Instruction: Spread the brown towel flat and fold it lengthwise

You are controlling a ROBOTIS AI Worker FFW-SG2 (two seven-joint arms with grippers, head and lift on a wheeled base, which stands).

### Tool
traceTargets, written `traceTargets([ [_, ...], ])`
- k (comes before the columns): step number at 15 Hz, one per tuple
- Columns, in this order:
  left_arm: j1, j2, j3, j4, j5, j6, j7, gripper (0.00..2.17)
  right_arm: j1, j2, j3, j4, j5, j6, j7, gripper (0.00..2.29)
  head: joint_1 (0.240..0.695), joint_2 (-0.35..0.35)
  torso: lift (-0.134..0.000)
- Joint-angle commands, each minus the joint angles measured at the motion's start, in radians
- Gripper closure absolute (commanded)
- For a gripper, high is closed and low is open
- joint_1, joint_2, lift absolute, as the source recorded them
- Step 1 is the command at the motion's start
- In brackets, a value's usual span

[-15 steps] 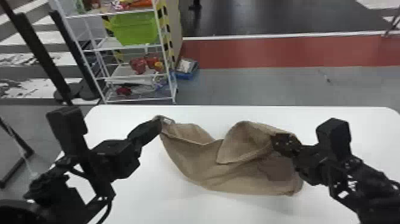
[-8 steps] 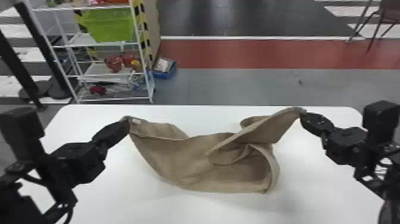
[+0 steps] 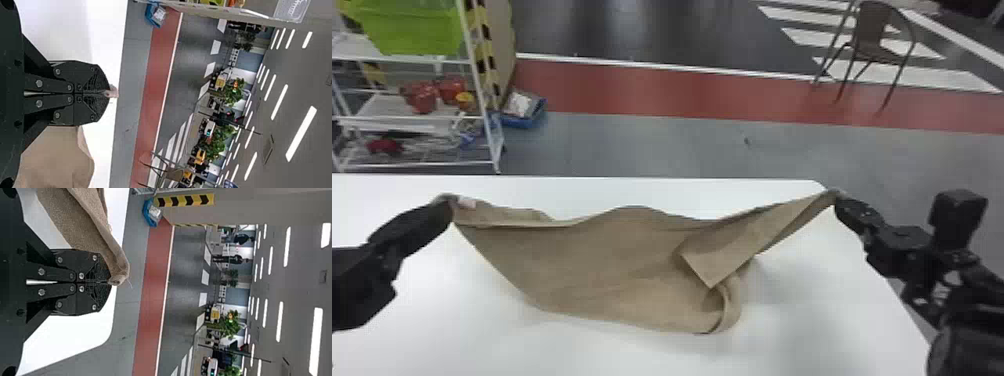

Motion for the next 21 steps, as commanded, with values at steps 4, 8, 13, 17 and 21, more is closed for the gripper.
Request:
traceTargets([
  [4,0.017,-0.002,-0.002,-0.006,-0.002,-0.003,-0.002,1.87,0.04,-0.032,-0.053,0.155,0.031,-0.095,-0.001,1.5,0.695,-0.287,-0.123],
  [8,0.018,-0.005,-0.008,-0.006,-0.006,-0.003,-0.002,1.87,0.102,-0.033,-0.064,0.197,0.019,-0.218,-0.001,1.56,0.695,-0.318,-0.123],
  [13,0.04,-0.005,0.001,-0.009,-0.003,-0.012,-0.005,1.87,0.155,-0.032,-0.085,0.218,-0.047,-0.383,-0.001,1.69,0.695,-0.333,-0.123],
  [17,0.046,-0.006,0.019,-0.059,0.043,-0.015,0.012,1.89,0.175,-0.021,-0.09,0.129,-0.105,-0.356,0.0,1.69,0.695,-0.327,-0.123],
  [21,0.012,-0.003,0.058,-0.128,0.123,-0.003,0.029,1.89,0.185,-0.022,-0.139,-0.088,-0.179,-0.12,0.013,1.69,0.695,-0.321,-0.123],
])
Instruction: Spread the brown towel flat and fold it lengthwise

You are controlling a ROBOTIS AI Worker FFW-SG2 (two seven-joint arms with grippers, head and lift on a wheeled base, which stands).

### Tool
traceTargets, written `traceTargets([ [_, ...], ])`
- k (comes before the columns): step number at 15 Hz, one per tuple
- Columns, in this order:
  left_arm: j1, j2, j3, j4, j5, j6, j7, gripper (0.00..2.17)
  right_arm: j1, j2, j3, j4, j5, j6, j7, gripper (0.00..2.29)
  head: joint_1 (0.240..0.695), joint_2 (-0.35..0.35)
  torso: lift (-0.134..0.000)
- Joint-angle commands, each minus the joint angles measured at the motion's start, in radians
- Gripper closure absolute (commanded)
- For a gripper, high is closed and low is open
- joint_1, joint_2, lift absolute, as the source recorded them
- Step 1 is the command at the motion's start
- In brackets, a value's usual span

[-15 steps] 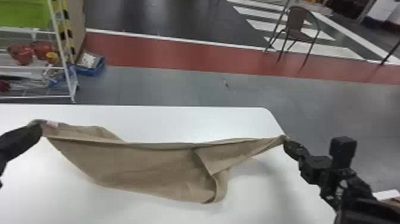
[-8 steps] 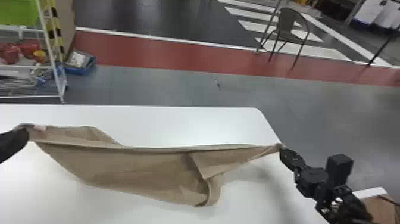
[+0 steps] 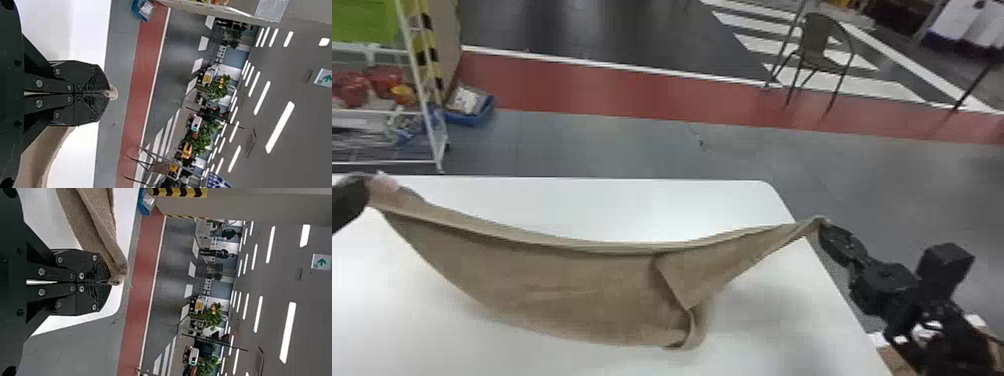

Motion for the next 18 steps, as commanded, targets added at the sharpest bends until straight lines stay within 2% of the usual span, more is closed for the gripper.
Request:
traceTargets([
  [1,-0.035,0.003,0.021,-0.027,0.036,0.014,0.008,1.89,-0.041,0.0,-0.054,-0.103,-0.03,0.189,0.04,1.69,0.695,-0.327,-0.123],
  [3,-0.041,0.004,0.034,-0.043,0.051,0.017,0.018,1.89,-0.09,0.0,-0.107,-0.151,-0.039,0.287,0.083,1.69,0.695,-0.33,-0.123],
  [4,-0.038,0.003,0.052,-0.049,0.082,0.017,0.019,1.89,-0.096,-0.001,-0.126,-0.174,-0.065,0.312,0.092,1.69,0.695,-0.334,-0.123],
  [6,-0.031,-0.001,0.096,-0.058,0.151,0.017,0.053,1.89,-0.109,-0.008,-0.192,-0.198,-0.163,0.354,0.1,1.69,0.675,-0.344,-0.123],
  [9,-0.047,-0.001,0.139,-0.084,0.215,0.023,0.071,1.89,-0.15,-0.028,-0.278,-0.249,-0.22,0.477,0.106,1.69,0.639,-0.35,-0.123],
  [10,-0.053,-0.001,0.153,-0.103,0.243,0.075,0.077,1.89,-0.155,-0.035,-0.284,-0.277,-0.225,0.535,0.115,1.69,0.628,-0.35,-0.123],
  [14,-0.061,-0.001,0.167,-0.135,0.255,0.118,0.097,1.89,-0.181,-0.043,-0.253,-0.306,-0.2,0.606,0.109,1.69,0.604,-0.35,-0.123],
  [18,-0.165,0.006,0.142,-0.014,0.232,0.118,0.126,1.89,-0.267,-0.04,-0.095,-0.229,-0.051,0.606,0.097,1.69,0.596,-0.35,-0.123],
])
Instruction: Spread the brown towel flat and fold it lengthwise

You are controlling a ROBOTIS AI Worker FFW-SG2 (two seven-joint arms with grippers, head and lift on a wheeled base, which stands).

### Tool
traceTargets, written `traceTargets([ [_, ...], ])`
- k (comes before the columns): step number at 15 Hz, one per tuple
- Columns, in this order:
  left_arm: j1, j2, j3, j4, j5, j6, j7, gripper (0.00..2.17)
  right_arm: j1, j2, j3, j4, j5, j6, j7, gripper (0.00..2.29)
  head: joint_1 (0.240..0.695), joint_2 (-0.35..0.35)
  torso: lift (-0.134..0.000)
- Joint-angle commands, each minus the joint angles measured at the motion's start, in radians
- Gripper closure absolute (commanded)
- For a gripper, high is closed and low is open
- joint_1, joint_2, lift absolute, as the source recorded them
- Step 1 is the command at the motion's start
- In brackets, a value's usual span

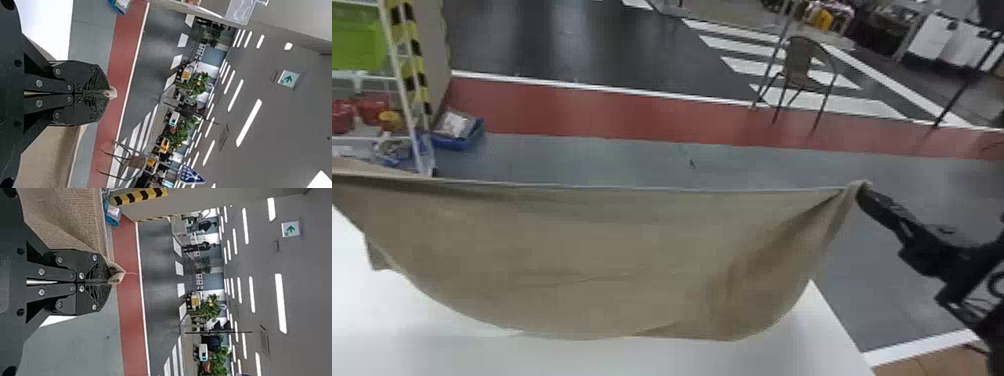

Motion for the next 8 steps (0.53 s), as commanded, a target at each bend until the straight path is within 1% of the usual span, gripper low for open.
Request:
traceTargets([
  [1,-0.084,0.008,-0.029,0.103,-0.028,0.0,0.007,1.89,-0.08,0.001,0.095,0.07,0.085,-0.001,-0.005,1.69,0.594,-0.33,-0.123],
  [2,-0.13,0.012,-0.055,0.157,-0.05,0.0,0.007,1.89,-0.124,0.001,0.129,0.109,0.124,-0.001,-0.007,1.69,0.592,-0.308,-0.123],
  [4,-0.216,0.02,-0.086,0.257,-0.083,0.0,0.007,1.89,-0.204,0.001,0.171,0.17,0.162,-0.01,-0.031,1.69,0.581,-0.274,-0.123],
  [5,-0.267,0.026,-0.104,0.315,-0.1,0.0,0.007,1.89,-0.248,0.001,0.191,0.21,0.185,-0.028,-0.042,1.69,0.563,-0.248,-0.123],
  [7,-0.361,0.035,-0.121,0.415,-0.112,0.0,0.005,1.89,-0.339,-0.003,0.205,0.285,0.234,-0.041,-0.05,1.69,0.54,-0.231,-0.123],
  [8,-0.405,0.042,-0.123,0.464,-0.112,0.0,0.005,1.89,-0.376,-0.008,0.216,0.326,0.243,-0.074,-0.048,1.69,0.527,-0.224,-0.123],
])
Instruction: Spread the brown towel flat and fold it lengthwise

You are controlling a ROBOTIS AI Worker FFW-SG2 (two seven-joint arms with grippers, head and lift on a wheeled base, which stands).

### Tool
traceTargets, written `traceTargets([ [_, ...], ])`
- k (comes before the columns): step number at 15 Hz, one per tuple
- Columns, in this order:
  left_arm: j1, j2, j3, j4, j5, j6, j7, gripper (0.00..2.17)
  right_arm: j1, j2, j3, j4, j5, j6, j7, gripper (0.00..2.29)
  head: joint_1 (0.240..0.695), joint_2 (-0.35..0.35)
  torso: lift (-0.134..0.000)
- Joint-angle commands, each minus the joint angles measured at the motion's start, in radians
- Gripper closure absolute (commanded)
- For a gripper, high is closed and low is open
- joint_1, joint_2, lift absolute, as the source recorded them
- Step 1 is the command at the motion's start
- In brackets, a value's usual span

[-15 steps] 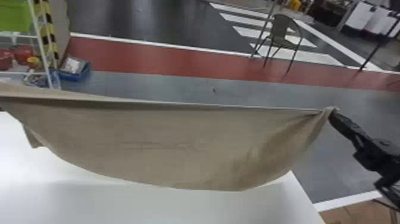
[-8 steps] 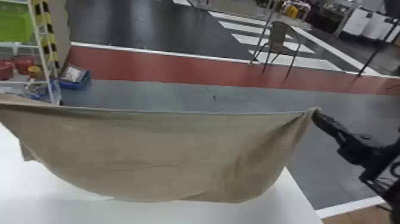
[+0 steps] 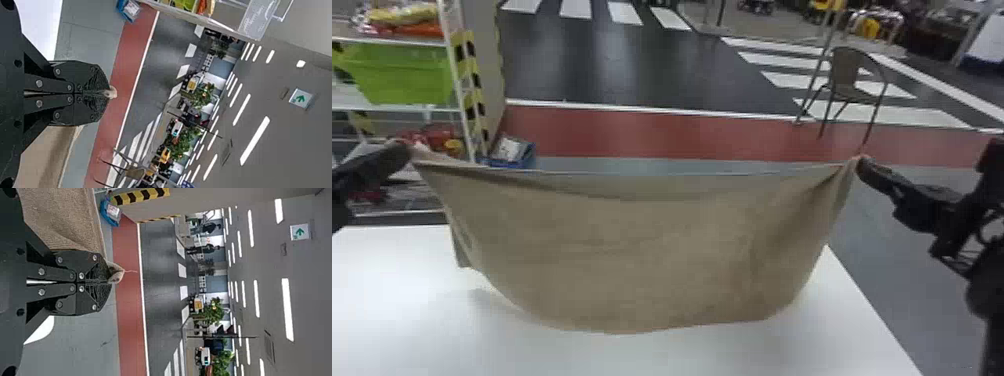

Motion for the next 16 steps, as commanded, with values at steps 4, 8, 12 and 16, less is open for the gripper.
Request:
traceTargets([
  [4,-0.112,0.023,0.007,0.088,0.029,0.006,-0.003,1.89,-0.087,-0.027,0.015,0.104,-0.011,-0.074,0.037,1.69,0.461,-0.201,-0.123],
  [8,0.145,0.021,0.096,-0.073,0.082,0.067,-0.034,1.89,0.156,-0.026,-0.002,0.034,-0.151,-0.2,0.119,1.69,0.482,-0.184,-0.123],
  [12,0.423,-0.005,0.15,-0.196,0.059,0.061,-0.039,1.89,0.383,-0.015,-0.057,-0.037,-0.252,-0.353,0.18,1.69,0.647,-0.175,-0.123],
  [16,0.599,-0.051,0.194,-0.234,-0.011,0.061,-0.051,1.89,0.542,0.016,-0.158,-0.043,-0.301,-0.454,0.327,1.69,0.695,-0.176,-0.123],
])
